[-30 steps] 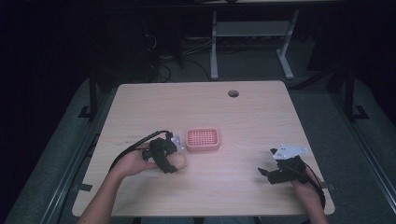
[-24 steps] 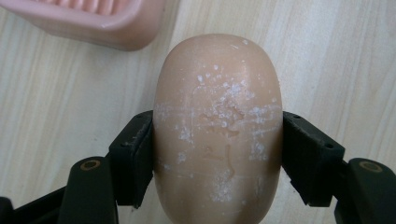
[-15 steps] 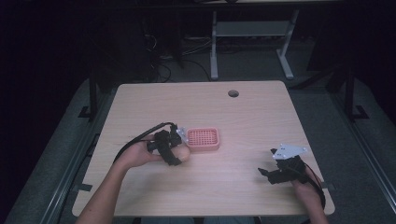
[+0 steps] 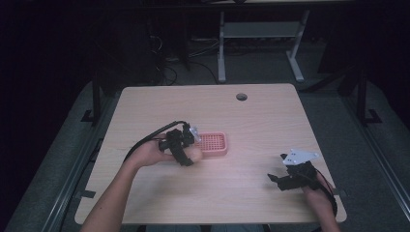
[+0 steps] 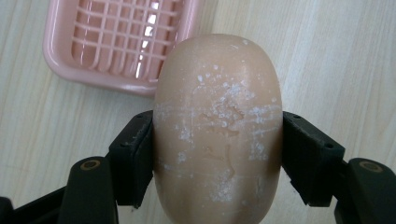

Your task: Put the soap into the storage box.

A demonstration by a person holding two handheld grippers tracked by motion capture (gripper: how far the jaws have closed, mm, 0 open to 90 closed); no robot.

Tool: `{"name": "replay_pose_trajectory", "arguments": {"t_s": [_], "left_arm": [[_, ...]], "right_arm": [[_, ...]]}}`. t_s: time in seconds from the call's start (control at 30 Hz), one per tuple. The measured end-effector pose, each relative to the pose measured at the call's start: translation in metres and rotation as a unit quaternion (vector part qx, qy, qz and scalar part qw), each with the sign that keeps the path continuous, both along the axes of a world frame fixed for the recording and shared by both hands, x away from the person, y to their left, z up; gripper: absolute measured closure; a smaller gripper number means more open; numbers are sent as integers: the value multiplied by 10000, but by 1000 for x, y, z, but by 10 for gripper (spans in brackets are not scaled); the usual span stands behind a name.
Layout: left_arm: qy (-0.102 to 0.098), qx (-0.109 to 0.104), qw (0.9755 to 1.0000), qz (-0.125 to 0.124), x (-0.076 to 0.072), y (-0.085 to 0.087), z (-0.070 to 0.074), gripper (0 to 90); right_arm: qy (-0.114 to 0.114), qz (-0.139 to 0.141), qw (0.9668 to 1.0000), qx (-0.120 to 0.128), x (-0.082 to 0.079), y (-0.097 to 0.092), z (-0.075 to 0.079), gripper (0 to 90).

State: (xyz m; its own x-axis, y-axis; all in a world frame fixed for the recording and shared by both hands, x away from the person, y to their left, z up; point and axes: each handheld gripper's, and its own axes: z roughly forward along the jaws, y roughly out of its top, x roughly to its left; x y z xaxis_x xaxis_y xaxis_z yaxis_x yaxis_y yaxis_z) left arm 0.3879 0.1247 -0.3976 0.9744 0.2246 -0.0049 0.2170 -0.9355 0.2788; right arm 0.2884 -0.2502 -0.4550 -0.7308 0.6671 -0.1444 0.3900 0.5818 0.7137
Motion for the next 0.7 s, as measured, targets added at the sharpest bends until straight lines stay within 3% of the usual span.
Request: {"name": "replay_pose_trajectory", "arguments": {"t_s": [0.7], "left_arm": [[-91, -30, 9999, -94, 17, -21, 15, 321]], "right_arm": [[-22, 3, 10000, 7, 0, -1, 0, 140]]}}
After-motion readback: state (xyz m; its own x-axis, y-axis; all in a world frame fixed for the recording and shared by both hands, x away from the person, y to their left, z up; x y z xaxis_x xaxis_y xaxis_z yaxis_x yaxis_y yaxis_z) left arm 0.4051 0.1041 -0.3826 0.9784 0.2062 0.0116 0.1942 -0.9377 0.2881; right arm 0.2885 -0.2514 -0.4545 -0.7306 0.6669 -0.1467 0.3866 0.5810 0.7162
